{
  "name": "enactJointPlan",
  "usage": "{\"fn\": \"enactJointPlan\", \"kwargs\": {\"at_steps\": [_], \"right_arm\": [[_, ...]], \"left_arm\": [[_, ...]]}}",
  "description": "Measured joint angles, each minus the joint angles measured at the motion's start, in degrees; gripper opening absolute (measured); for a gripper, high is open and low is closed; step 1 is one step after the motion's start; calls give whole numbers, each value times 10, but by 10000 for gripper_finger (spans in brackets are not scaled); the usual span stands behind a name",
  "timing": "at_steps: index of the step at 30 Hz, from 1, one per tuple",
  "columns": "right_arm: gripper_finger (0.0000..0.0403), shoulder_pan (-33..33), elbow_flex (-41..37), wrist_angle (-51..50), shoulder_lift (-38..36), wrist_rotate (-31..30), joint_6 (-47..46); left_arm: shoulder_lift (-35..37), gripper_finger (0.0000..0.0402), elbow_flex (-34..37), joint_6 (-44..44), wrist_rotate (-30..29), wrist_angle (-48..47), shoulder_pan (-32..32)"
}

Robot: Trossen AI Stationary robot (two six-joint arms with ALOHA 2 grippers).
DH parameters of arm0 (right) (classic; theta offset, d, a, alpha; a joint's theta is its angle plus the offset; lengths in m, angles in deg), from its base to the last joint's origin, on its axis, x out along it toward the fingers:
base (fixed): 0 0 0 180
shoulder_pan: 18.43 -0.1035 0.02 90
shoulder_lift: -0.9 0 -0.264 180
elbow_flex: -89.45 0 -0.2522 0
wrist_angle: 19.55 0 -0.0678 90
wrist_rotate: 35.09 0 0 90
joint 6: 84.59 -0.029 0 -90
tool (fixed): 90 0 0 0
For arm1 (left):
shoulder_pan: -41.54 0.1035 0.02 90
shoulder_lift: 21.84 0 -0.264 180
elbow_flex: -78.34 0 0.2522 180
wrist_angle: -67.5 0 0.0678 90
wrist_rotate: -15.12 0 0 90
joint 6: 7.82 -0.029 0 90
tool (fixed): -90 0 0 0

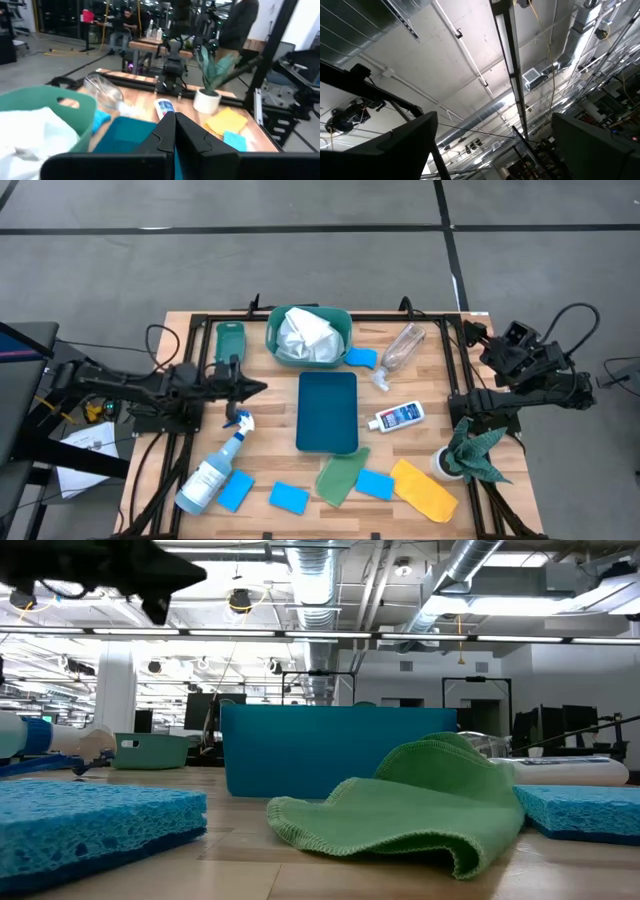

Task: Pick & Place Kitchen Items

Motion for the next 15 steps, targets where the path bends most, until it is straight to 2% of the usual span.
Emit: {"fn": "enactJointPlan", "kwargs": {"at_steps": [10, 15], "right_arm": [[380, 0, 0, -14, 0, -1, 10], [380, 0, 0, -17, 0, -1, 10]], "left_arm": [[157, 0, 81, 1, -26, 0, -8], [211, 0, 123, 8, -28, -4, -8]]}}
